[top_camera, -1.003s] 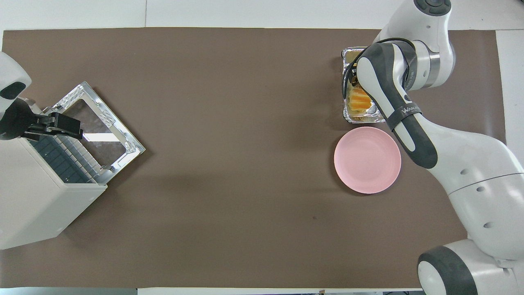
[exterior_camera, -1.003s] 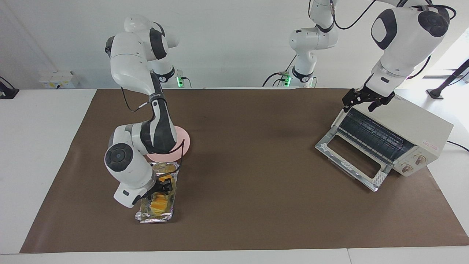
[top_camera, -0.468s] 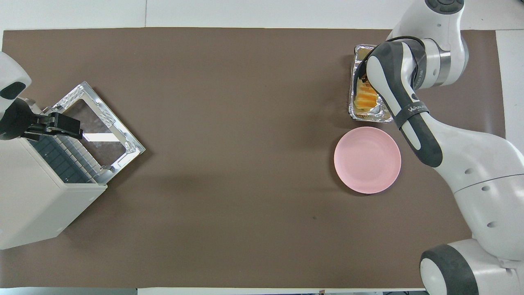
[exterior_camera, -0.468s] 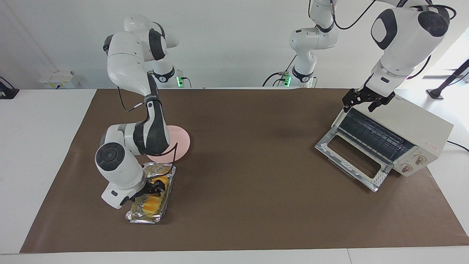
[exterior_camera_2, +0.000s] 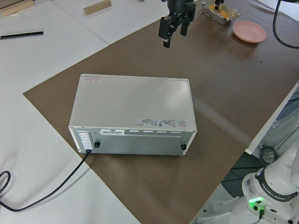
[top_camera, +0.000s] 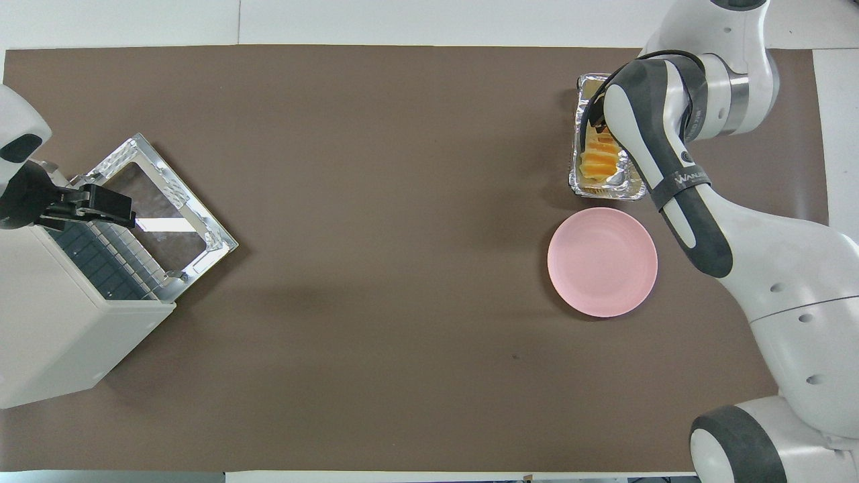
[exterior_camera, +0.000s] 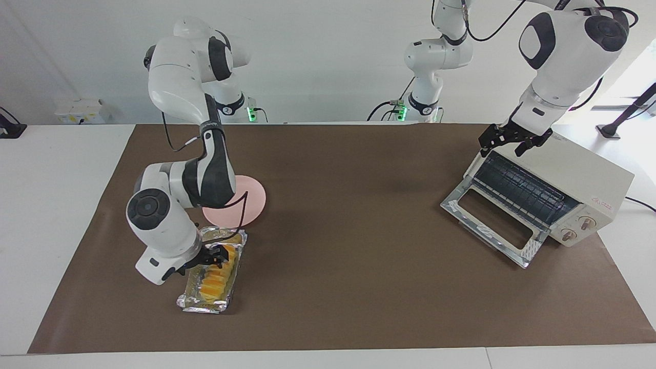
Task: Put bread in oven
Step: 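Lower the bread into the foil tray and open the right gripper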
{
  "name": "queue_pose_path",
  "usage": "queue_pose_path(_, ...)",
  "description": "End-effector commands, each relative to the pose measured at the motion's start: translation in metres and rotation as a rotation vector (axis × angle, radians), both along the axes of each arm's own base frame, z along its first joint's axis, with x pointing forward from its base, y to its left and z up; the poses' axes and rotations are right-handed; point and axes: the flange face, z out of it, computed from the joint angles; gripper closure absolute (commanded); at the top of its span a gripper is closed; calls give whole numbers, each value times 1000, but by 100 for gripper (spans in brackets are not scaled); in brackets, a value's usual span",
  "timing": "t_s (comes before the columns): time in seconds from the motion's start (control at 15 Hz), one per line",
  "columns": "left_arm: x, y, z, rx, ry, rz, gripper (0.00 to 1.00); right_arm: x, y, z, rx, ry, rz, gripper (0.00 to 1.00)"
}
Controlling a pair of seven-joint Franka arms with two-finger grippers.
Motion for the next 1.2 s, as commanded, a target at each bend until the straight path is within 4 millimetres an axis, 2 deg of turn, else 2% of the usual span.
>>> queue_pose_path(0.0, -3, 2, 6, -13, -3, 2, 0, -3, -12, 20, -23, -6, -16, 0)
queue_pose_path(0.13, -3, 2, 6, -13, -3, 2, 0, 0, -25, 20, -17, -35, -24, 0)
queue_pose_path(0.27, -3, 2, 6, -13, -1, 2, 0, -1, -39, 1, -19, -43, -44, 0)
queue_pose_path(0.6, -3, 2, 6, -13, -3, 2, 0, -9, -51, -25, -13, -90, -96, 13)
queue_pose_path(0.87, -3, 2, 6, -13, -3, 2, 0, -10, -46, -33, 3, -110, -214, 37)
queue_pose_path(1.14, -3, 2, 6, -13, -3, 2, 0, -18, -42, -49, 49, -126, -235, 42)
